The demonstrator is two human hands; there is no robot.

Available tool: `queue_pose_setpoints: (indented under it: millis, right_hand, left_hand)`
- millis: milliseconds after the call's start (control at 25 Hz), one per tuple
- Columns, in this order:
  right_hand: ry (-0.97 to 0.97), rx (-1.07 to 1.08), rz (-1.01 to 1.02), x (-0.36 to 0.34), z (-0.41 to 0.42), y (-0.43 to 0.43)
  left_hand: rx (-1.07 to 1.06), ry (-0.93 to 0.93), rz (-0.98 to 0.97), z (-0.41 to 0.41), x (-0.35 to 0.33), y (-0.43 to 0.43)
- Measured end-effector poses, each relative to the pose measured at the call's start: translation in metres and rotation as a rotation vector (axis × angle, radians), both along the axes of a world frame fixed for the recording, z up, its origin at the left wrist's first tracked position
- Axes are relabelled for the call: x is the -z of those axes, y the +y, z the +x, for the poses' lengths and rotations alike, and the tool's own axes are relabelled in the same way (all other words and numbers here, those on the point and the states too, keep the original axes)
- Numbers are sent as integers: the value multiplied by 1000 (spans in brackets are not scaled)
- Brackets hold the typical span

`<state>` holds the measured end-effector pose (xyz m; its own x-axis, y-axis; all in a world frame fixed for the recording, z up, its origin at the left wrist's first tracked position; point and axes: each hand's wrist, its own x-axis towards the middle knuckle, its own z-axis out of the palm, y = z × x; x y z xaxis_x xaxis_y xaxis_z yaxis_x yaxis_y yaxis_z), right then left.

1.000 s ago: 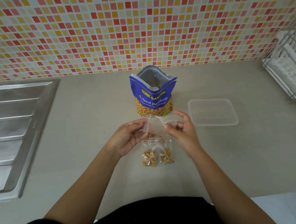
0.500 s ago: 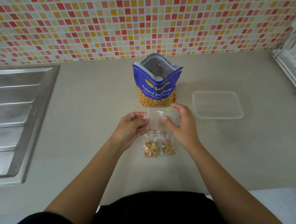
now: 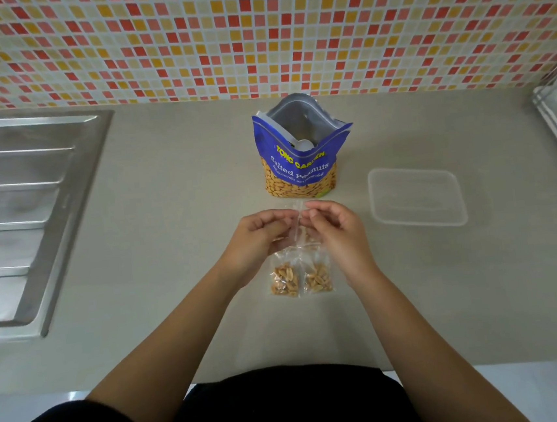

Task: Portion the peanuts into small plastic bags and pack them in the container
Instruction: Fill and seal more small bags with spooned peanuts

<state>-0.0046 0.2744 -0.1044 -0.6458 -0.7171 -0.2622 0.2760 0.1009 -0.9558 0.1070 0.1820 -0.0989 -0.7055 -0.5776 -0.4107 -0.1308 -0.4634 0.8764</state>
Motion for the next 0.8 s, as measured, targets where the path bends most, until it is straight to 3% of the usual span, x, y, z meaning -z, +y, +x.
queue_pose_setpoints:
  millis: [120,240,400,480,640,800]
  right_hand:
    - [-61,30,4,-1,0,1]
    - [135,93,162,1,-6,7]
    - [-131,-27,184,2,-20,17]
    - [-146,-54,169,2,-26,20]
    - [-5,-53,162,1,-39,24]
    - [159,-103,100,-2,-52,27]
  left_hand:
    - [-12,0,-43,-1,2,3]
    - [-58,2,-48,-4,-1,3]
    - [-43,32,18,-7,-10,2]
    - [-43,2,-19,-9,-11,8]
    - [-117,-46,-44,-17,-11,18]
    - [-179,5,118,-27,-12,24]
